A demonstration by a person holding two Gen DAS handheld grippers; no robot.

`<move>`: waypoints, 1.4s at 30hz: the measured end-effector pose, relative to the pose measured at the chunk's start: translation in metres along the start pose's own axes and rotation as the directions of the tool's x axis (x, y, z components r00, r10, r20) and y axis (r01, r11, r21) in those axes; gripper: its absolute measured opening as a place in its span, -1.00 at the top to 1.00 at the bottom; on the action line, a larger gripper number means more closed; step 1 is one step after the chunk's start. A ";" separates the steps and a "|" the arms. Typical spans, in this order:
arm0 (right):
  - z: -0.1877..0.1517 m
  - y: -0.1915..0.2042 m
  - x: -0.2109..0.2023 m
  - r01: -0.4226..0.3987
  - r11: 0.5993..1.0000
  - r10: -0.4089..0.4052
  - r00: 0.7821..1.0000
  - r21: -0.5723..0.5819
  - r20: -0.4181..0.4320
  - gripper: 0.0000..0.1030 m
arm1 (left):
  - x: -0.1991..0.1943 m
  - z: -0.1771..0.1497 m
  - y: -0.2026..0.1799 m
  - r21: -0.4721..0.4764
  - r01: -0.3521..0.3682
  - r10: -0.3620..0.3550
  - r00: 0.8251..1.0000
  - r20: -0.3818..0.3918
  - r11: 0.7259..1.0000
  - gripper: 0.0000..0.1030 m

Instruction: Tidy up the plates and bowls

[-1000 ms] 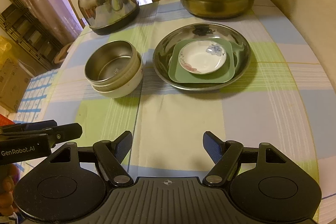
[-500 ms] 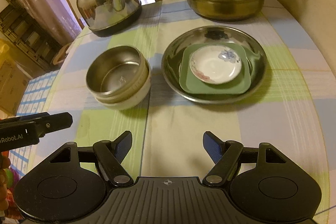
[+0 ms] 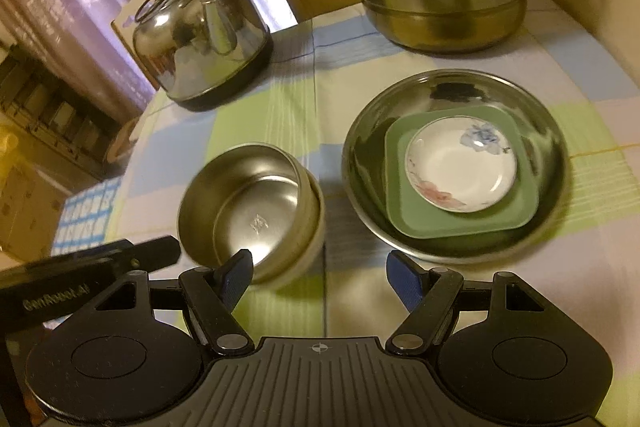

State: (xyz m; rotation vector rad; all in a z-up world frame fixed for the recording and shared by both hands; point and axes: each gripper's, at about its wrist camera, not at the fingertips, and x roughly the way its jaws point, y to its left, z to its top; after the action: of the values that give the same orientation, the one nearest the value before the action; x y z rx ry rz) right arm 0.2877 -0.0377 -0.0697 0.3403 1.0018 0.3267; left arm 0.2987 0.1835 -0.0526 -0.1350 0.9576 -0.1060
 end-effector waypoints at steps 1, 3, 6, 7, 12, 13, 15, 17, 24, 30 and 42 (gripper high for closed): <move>0.002 0.000 0.004 0.001 1.000 -0.001 1.000 0.009 0.000 -0.43 | 0.005 0.002 0.001 0.003 -0.002 0.002 1.000 -0.009 1.000 -0.26; 0.005 0.001 0.011 0.009 1.000 -0.009 1.000 0.015 -0.003 -0.43 | 0.013 0.005 0.002 0.009 -0.003 0.003 1.000 -0.021 1.000 -0.18; 0.008 0.004 0.022 0.012 1.000 -0.011 1.000 0.014 -0.012 -0.23 | 0.022 0.009 0.005 0.015 0.000 0.001 0.999 -0.036 1.000 -0.06; 0.009 0.004 0.026 0.010 1.000 -0.010 1.000 0.018 -0.017 -0.20 | 0.026 0.010 0.006 0.015 -0.001 0.001 0.999 -0.042 1.000 -0.04; 0.013 0.006 0.045 0.014 1.000 -0.012 0.999 0.027 -0.039 0.02 | 0.039 0.015 0.012 0.007 0.009 -0.008 0.998 -0.064 1.000 0.10; 0.013 0.006 0.048 0.015 0.999 -0.014 0.999 0.028 -0.040 0.04 | 0.042 0.016 0.013 0.006 0.013 -0.013 0.998 -0.068 1.000 0.13; 0.014 0.005 0.054 0.024 0.999 -0.022 0.999 0.035 -0.048 0.12 | 0.045 0.016 0.015 0.003 0.022 -0.022 0.997 -0.078 1.000 0.26; 0.016 0.004 0.059 0.030 0.999 -0.028 0.998 0.041 -0.056 0.19 | 0.050 0.017 0.016 -0.001 0.029 -0.029 0.996 -0.090 1.000 0.35; 0.020 0.008 0.065 0.046 0.999 -0.045 0.997 0.025 -0.062 0.49 | 0.058 0.019 0.017 0.008 0.056 -0.055 0.993 -0.101 0.998 0.52; 0.021 0.018 0.066 0.094 0.995 -0.095 0.993 -0.016 -0.065 0.54 | 0.064 0.019 0.016 0.033 0.050 -0.047 0.994 -0.097 0.998 0.53; 0.027 0.011 0.074 0.086 0.996 -0.084 0.993 0.017 -0.081 0.54 | 0.072 0.022 0.016 0.026 0.056 -0.052 0.991 -0.126 0.998 0.54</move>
State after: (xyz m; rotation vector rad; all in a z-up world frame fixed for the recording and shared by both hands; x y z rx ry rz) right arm 0.3470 -0.0002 -0.1073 0.3037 1.0957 0.2547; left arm 0.3583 0.1900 -0.1013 -0.1280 1.0775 -0.1805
